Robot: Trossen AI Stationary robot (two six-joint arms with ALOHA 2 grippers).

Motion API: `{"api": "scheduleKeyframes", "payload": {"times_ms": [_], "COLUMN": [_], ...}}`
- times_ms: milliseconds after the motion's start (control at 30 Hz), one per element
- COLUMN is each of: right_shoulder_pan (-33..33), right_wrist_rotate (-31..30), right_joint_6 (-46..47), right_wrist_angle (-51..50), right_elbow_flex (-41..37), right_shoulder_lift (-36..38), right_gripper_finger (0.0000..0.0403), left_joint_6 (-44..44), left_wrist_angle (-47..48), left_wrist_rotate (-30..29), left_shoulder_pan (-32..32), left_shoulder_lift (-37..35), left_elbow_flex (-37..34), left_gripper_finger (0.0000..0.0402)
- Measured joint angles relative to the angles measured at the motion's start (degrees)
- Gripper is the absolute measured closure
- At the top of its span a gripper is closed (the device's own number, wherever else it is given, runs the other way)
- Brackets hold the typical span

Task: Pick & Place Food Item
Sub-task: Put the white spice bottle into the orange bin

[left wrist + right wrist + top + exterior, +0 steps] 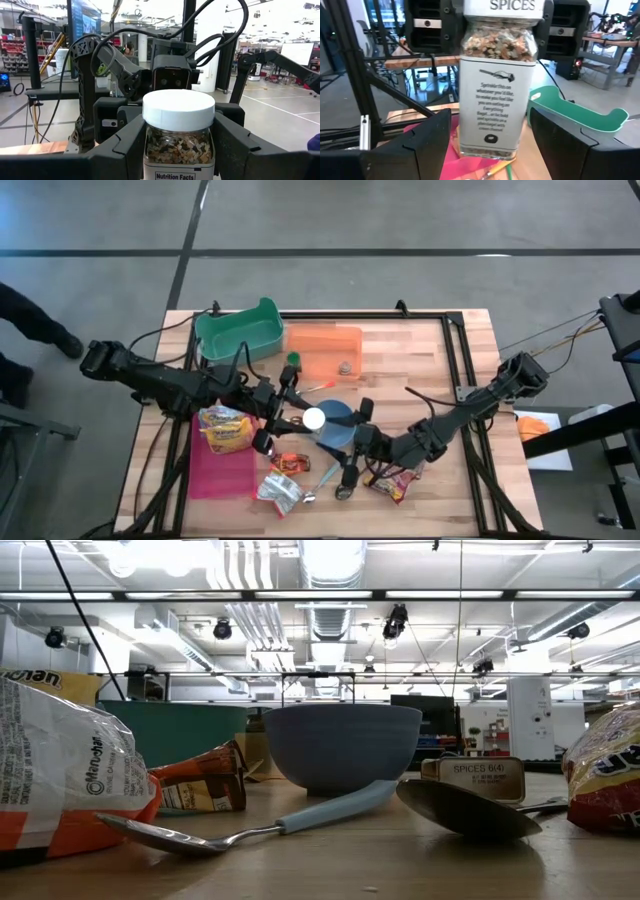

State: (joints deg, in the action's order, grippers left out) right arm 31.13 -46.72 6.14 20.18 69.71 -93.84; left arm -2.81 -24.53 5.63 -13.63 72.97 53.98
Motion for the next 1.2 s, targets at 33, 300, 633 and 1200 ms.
{"api": "scheduleKeyframes", "payload": {"times_ms": [33, 300, 633, 1200], "right_shoulder_pan": [-0.1, -0.6, -0.6, -0.5], "right_wrist_rotate": [0.0, 0.1, 0.2, 0.4], "right_joint_6": [0.0, -0.1, -0.1, -0.7], "right_wrist_angle": [0.0, 0.2, 0.2, -0.2], "right_elbow_flex": [0.0, 0.0, 0.0, 0.0], "right_shoulder_lift": [0.0, 0.0, 0.0, 0.0], "right_gripper_finger": [0.0137, 0.0137, 0.0153, 0.0210], "left_joint_6": [0.0, 0.0, -0.2, -0.8], "left_wrist_angle": [0.0, -3.5, -8.1, -8.8], "left_wrist_rotate": [0.0, 0.1, 0.3, 1.6], "left_shoulder_pan": [0.0, -0.2, -0.2, -0.3], "left_shoulder_lift": [0.0, 1.7, 4.7, 4.8], "left_elbow_flex": [0.0, 0.0, 0.2, 0.4], "left_gripper_finger": [0.0226, 0.0226, 0.0226, 0.0191]}}
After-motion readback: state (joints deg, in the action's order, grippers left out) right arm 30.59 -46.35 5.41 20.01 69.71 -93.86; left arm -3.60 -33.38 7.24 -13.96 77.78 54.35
